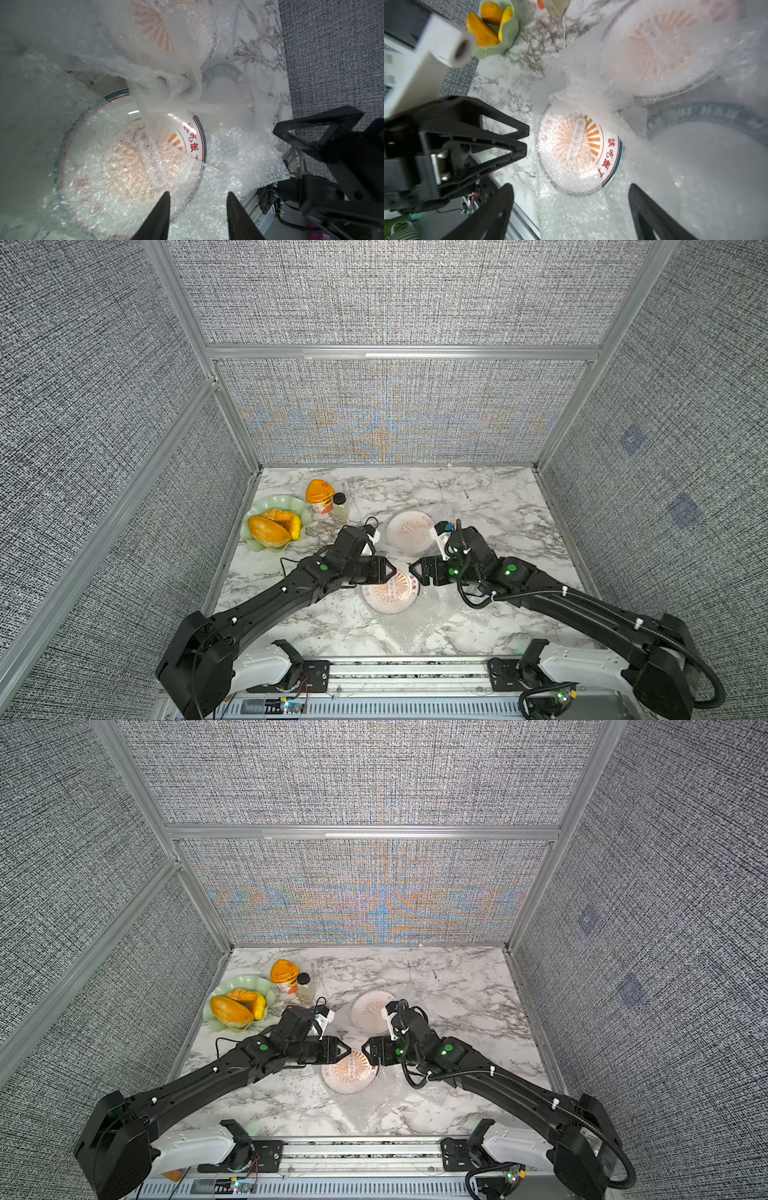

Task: Unpack dinner plates from bubble wrap
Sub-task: Unwrap the bubble wrap at the center of the board.

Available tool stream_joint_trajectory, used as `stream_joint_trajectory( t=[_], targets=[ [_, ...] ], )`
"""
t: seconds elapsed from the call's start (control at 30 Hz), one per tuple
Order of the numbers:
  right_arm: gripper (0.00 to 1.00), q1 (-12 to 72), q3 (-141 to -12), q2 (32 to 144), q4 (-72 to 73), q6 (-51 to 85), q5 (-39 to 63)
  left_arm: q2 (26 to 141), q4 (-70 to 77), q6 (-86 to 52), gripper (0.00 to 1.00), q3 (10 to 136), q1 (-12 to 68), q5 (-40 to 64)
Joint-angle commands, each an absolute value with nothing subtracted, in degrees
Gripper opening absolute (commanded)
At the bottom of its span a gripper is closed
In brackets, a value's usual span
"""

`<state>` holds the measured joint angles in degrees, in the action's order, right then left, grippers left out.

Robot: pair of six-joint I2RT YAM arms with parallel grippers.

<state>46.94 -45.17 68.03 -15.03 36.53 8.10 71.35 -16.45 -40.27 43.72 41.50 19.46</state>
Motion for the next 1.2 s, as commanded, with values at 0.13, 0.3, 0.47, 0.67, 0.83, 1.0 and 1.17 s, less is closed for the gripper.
stream_joint_trajectory(
  t=[0.13, 0.3, 0.47, 0.67, 0.83, 1.0, 1.17],
  targets=[
    [0.26, 47.07, -41.39, 73.62, -6.32, 41.91, 11.92, 83.56, -20.62, -36.05, 0.44, 50.29, 41.73, 16.77],
    [0.06, 45.92, -42.04, 77.55, -8.88, 41.73, 6.34, 91.26, -19.86, -34.29, 0.44, 55.39, 42.10, 17.55],
    [0.00, 43.61, -43.10, 80.25, -9.85, 41.07, 3.43, 98.80, -21.34, -32.07, 0.44, 60.07, 43.64, 18.49],
    [0.00, 41.98, -43.45, 82.38, -9.33, 40.18, 3.54, 100.08, -24.88, -30.41, 0.48, 61.08, 45.09, 17.23],
    [0.00, 40.78, -43.50, 84.28, -8.04, 40.00, 4.82, 99.73, -26.25, -29.49, 0.53, 58.43, 45.76, 16.55],
    [0.00, 40.26, -44.29, 85.39, -8.15, 39.38, 5.03, 97.39, -28.38, -29.76, 0.54, 56.79, 45.95, 16.19],
    [0.00, 39.73, -44.63, 86.35, -8.00, 38.87, 5.62, 92.62, -31.75, -30.49, 0.55, 55.11, 46.06, 14.17]
  ],
)
